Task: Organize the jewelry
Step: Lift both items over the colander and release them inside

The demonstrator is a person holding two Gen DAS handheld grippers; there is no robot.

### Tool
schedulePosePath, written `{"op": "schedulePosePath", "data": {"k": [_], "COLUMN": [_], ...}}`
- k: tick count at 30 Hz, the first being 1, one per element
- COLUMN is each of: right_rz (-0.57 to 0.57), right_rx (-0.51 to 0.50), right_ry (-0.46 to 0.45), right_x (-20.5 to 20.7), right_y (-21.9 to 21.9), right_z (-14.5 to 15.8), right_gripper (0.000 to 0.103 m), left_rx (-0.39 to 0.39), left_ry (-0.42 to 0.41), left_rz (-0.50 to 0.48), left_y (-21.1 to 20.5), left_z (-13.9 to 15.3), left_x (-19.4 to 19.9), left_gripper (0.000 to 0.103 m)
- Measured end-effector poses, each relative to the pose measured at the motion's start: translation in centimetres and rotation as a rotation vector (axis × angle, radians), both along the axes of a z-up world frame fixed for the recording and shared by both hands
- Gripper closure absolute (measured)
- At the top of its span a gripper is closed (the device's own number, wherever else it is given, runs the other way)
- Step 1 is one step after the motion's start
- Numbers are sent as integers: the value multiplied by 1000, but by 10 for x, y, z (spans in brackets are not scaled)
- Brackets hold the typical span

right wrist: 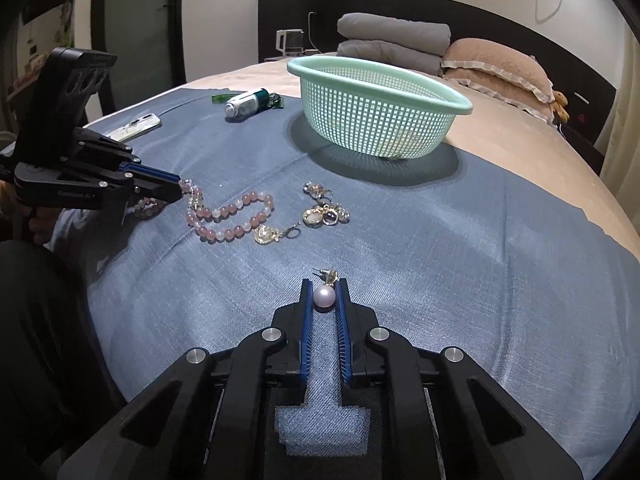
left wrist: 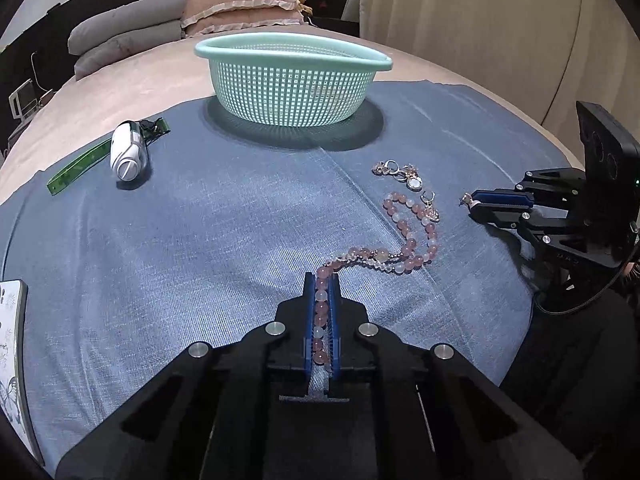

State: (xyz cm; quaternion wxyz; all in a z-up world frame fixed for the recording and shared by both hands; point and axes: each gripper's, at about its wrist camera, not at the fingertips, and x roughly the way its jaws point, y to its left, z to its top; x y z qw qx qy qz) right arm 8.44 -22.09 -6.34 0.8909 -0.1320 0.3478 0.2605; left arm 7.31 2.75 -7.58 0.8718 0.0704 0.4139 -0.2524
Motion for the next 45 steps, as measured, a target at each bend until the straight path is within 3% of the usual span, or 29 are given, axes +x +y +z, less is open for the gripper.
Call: {"op": "schedulePosePath", "data": {"k": [7,15,24,35,39,45], "right_rz": [-27,-72,-85,-17,3,31], "right_rx": [-1,37,57,116,152,171], "right_ry": [-7,-92,-166,-252,-241,-183], "right_x": [-4,-3,28,77,95,126], "right_y": [-11,-28,-25,-12,-7,1], "right_z": [12,54,111,166,174,164], "right_gripper": [92,92,92,92,92,92], "left_rx": [-17,-59,-59,32,66,97], "left_ry": [14,-46,-167,-380,-403,-349], "left_rz": [-19,-34,-60,-107,-108,-116], "left_y": [3,7,-6,-35,-50,-67], "left_z": [8,49,117,209,217,195], "left_x": [-7,3,25,61,84,116], "left_gripper": [97,97,97,97,97,97]}}
